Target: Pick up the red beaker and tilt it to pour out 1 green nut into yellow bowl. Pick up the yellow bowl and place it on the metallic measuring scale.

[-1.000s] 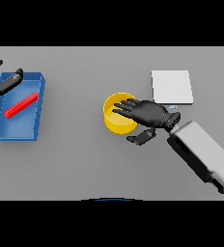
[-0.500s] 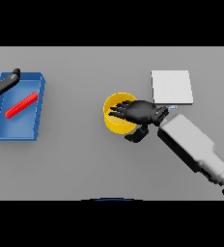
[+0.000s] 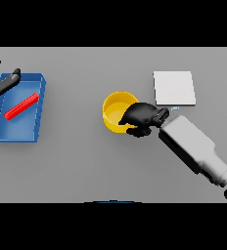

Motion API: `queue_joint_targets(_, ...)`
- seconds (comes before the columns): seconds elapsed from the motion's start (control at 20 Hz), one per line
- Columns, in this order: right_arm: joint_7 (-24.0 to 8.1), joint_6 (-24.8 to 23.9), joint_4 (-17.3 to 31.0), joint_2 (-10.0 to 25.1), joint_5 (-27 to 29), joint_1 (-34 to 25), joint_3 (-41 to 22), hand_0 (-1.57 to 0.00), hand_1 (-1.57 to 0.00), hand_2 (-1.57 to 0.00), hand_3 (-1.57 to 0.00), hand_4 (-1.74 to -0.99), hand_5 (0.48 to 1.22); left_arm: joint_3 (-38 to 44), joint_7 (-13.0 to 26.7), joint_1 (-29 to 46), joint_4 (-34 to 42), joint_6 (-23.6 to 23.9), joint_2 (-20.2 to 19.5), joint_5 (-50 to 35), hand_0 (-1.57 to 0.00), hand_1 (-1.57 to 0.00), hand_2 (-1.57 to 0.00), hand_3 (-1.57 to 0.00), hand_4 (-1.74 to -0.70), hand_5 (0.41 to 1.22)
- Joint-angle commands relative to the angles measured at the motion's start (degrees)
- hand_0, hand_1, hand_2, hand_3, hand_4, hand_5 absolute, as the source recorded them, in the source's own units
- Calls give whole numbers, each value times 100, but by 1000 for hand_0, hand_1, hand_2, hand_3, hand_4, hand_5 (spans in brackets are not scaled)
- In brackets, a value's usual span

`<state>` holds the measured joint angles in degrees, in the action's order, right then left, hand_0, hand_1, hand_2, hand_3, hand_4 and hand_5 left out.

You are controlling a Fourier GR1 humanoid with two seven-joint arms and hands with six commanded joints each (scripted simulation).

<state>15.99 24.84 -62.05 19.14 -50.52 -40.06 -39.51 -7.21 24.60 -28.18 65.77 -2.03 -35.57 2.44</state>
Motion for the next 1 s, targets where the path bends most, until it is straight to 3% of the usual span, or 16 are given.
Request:
queue_joint_targets(0.0,-59,26,-47,-3,-26,1,-39,-1114,-1094,-1071,-882,-1578,1113,-1,-36,85,80,-4,-7,-24,1,1,1,1,-787,707)
queue_joint_targets(0.15,-196,221,-108,63,65,-13,13,-1337,-1327,-1246,-1066,-1658,1166,-14,34,12,61,11,-16,15,1,1,1,1,-784,711)
queue_joint_targets(0.35,-273,269,-283,131,142,64,2,-1475,-1471,-1353,-1185,-1707,1198,-3,-24,75,156,-45,-36,-48,1,1,1,1,-786,707)
queue_joint_targets(0.45,-230,327,-381,143,233,-20,56,-1510,-1507,-1387,-1195,-1719,1207,-9,93,-24,101,-60,-36,-32,1,1,1,1,-782,703)
queue_joint_targets(0.7,-490,824,-941,502,518,-129,313,-1551,-1550,-1481,-1157,-1734,1216,-62,43,37,167,-8,-30,35,1,1,1,1,-770,705)
queue_joint_targets(0.95,-1006,929,-1417,636,534,-53,427,-1564,-1564,-1471,-1191,-1739,1219,43,-3,19,141,-64,-38,-108,1,1,1,1,-793,702)
